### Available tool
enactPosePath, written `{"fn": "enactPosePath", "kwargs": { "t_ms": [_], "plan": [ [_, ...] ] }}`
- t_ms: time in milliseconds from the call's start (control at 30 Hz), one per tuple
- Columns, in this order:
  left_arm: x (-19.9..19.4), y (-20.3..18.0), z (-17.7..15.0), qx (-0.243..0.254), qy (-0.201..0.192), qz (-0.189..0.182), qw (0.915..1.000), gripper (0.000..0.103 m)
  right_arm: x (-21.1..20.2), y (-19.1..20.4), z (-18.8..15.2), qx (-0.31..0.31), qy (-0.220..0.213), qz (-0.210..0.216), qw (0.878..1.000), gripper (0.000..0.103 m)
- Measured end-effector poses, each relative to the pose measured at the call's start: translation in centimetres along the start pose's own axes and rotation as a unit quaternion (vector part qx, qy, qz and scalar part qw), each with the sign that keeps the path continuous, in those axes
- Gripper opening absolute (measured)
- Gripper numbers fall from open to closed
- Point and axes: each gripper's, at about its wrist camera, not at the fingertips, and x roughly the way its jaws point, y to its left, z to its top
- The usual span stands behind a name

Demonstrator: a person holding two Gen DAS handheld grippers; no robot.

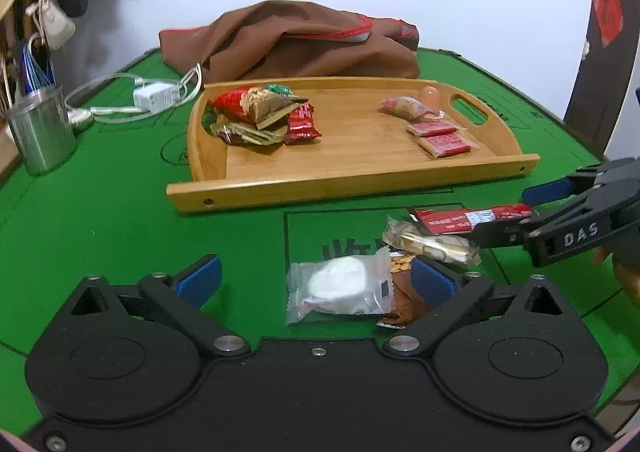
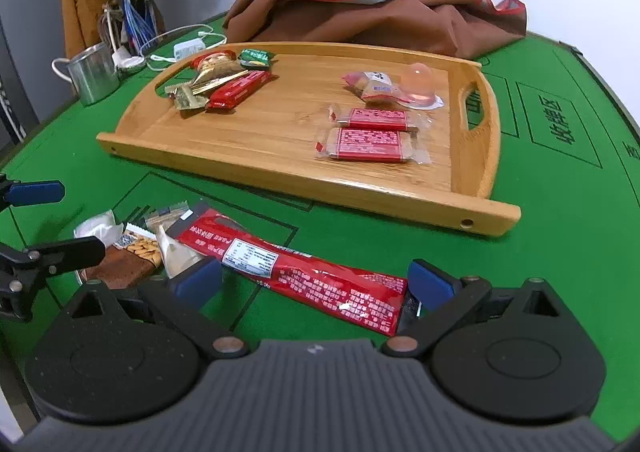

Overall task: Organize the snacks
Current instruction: 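Grasp white round pastry with left tool while right tool grasps long red stick packet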

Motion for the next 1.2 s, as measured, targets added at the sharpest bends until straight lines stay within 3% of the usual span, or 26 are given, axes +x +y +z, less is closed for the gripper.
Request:
{"fn": "enactPosePath", "kwargs": {
  "t_ms": [267,433,533,733,1200],
  "plan": [
    [0.7,0.9,-0.2,-0.046,0.026,-0.042,0.9977,0.084,0.2,0.8,0.2,-0.023,-0.004,0.001,1.000,0.103],
    [0.9,1.0,-0.2,-0.054,0.027,-0.038,0.9975,0.061,0.6,0.9,0.2,-0.021,-0.004,0.001,1.000,0.103],
    [0.9,0.9,-0.2,-0.050,0.026,-0.043,0.9975,0.055,0.8,1.5,-0.1,-0.034,-0.006,-0.010,0.999,0.103],
    [0.8,0.8,-0.2,-0.046,0.023,-0.039,0.9979,0.051,0.7,2.5,-0.5,-0.043,-0.009,-0.002,0.999,0.101],
    [0.8,0.6,-0.7,-0.044,0.009,-0.032,0.9985,0.056,0.0,3.6,-0.3,-0.029,-0.024,-0.016,0.999,0.060]
  ]
}}
